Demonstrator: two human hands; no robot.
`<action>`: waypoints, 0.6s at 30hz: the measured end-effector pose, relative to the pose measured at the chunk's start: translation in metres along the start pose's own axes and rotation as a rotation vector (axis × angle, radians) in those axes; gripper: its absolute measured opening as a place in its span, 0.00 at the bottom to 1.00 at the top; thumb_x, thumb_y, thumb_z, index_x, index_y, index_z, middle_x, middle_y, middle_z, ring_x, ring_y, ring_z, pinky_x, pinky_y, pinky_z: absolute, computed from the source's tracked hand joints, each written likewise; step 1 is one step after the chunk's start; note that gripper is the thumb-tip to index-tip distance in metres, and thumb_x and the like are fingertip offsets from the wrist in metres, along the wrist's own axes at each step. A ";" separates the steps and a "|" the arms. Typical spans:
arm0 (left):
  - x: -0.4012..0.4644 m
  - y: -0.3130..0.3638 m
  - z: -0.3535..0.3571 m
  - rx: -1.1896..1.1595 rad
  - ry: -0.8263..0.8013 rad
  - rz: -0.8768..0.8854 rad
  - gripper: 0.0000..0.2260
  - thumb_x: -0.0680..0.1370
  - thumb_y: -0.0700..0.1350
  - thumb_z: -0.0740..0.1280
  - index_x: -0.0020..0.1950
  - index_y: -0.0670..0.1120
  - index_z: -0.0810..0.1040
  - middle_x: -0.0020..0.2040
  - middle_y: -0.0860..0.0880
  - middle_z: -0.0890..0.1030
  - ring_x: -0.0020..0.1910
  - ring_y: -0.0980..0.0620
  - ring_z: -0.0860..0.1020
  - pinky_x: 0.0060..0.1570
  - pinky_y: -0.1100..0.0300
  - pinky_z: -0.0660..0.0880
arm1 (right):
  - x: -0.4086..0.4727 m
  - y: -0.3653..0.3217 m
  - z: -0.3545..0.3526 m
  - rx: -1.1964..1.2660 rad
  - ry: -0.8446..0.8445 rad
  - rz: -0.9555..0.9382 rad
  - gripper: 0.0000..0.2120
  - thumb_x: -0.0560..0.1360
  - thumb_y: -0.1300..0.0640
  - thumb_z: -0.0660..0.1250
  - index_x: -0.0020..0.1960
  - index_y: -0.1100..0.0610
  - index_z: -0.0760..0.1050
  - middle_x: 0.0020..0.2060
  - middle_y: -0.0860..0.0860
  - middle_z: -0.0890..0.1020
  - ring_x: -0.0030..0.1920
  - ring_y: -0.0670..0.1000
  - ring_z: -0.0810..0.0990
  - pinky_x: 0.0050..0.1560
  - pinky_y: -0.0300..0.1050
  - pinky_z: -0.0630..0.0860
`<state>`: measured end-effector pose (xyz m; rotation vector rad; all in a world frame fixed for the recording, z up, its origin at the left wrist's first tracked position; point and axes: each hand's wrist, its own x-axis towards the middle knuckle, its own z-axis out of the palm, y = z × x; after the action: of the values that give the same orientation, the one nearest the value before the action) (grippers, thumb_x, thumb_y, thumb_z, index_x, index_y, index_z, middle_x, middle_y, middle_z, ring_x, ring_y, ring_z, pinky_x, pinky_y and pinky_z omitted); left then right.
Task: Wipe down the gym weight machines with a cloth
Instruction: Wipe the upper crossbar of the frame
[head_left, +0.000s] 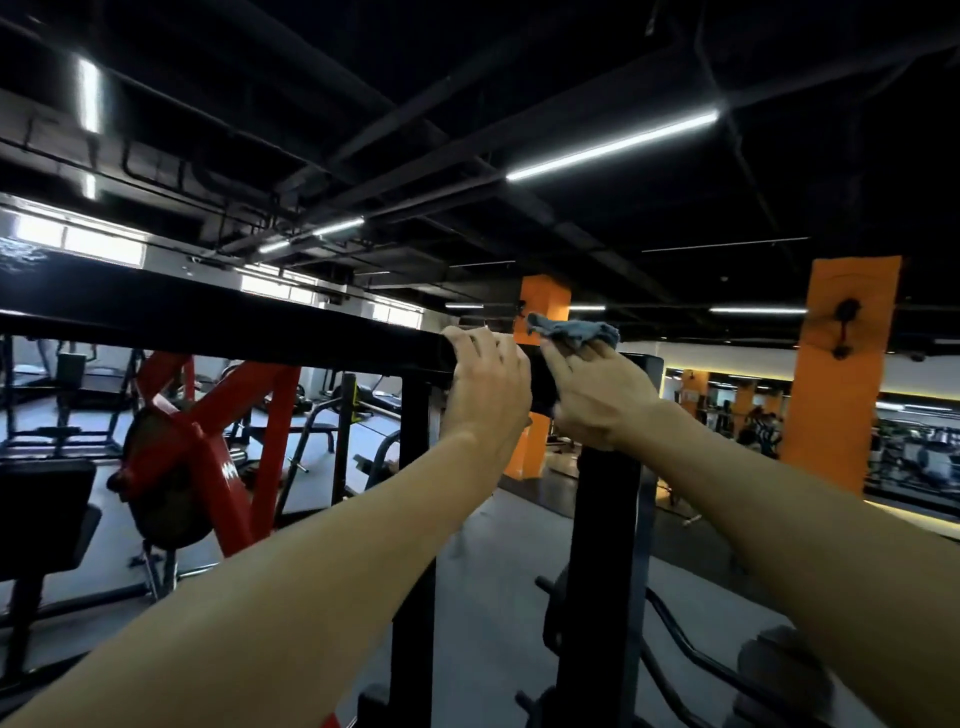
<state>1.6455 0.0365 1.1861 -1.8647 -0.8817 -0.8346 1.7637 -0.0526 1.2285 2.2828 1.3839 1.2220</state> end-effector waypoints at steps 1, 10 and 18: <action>-0.001 0.000 0.000 0.011 0.032 0.001 0.34 0.80 0.60 0.62 0.75 0.35 0.64 0.66 0.32 0.72 0.63 0.31 0.73 0.64 0.33 0.68 | -0.007 0.002 -0.002 -0.006 0.013 0.000 0.36 0.81 0.47 0.55 0.82 0.62 0.45 0.80 0.62 0.57 0.80 0.59 0.55 0.79 0.50 0.49; -0.008 -0.007 0.004 0.069 0.111 0.058 0.27 0.83 0.50 0.60 0.73 0.30 0.63 0.65 0.28 0.71 0.63 0.30 0.73 0.64 0.36 0.70 | -0.042 -0.003 -0.002 0.001 0.000 0.074 0.33 0.80 0.38 0.50 0.75 0.59 0.62 0.71 0.59 0.73 0.71 0.58 0.70 0.73 0.51 0.64; -0.006 -0.004 0.007 0.097 0.141 0.030 0.26 0.82 0.48 0.62 0.72 0.31 0.66 0.62 0.30 0.74 0.60 0.31 0.74 0.62 0.36 0.70 | 0.009 0.008 -0.010 0.077 -0.062 0.047 0.32 0.74 0.40 0.60 0.73 0.55 0.63 0.67 0.58 0.75 0.66 0.60 0.73 0.67 0.53 0.69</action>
<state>1.6402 0.0427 1.1808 -1.7096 -0.7907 -0.8780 1.7635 -0.0522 1.2447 2.3970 1.3864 1.1201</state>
